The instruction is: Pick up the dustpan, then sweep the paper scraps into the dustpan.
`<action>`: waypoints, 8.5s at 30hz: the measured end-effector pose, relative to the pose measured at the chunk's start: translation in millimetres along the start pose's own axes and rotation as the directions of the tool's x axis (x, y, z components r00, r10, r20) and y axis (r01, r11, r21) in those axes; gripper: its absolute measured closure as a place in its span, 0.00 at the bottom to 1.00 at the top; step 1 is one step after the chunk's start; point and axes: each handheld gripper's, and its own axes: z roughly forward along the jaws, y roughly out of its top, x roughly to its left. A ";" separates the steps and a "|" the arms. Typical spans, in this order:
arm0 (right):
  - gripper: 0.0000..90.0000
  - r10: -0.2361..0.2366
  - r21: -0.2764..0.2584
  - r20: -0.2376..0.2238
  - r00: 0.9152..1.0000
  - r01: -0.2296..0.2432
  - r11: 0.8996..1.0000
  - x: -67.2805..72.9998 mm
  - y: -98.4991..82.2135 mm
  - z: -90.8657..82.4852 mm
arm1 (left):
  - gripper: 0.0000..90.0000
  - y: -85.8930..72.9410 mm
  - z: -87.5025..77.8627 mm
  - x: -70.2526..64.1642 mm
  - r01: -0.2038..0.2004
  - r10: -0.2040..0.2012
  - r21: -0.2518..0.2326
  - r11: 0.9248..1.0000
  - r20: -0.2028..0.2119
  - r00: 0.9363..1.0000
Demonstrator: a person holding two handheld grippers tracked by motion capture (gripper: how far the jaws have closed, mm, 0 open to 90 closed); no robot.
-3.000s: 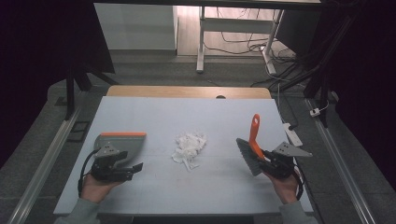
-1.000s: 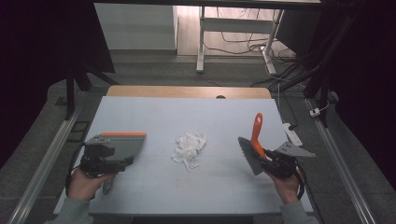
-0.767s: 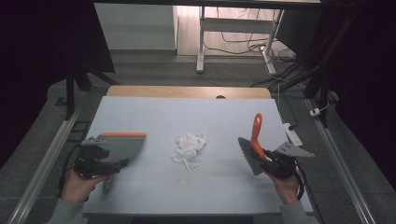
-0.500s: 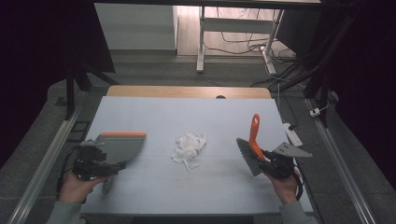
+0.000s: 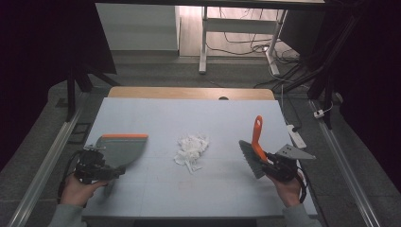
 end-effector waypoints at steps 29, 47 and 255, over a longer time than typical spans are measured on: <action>0.78 -0.003 0.005 0.007 1.000 0.003 1.000 1.0 -0.6 1.2 | 0.16 -12.4 41.5 21.2 0.106 -0.105 0.092 0.990 -0.017 0.994; 0.78 -0.007 0.008 0.011 1.000 0.007 1.000 1.7 -0.6 2.0 | 0.39 -13.2 47.5 24.5 0.150 -0.149 0.039 0.988 -0.032 0.988; 0.78 -0.015 0.102 0.009 1.000 0.014 0.995 26.7 75.0 154.2 | 0.68 -32.3 36.5 -23.1 -0.530 0.474 0.026 0.848 0.415 0.777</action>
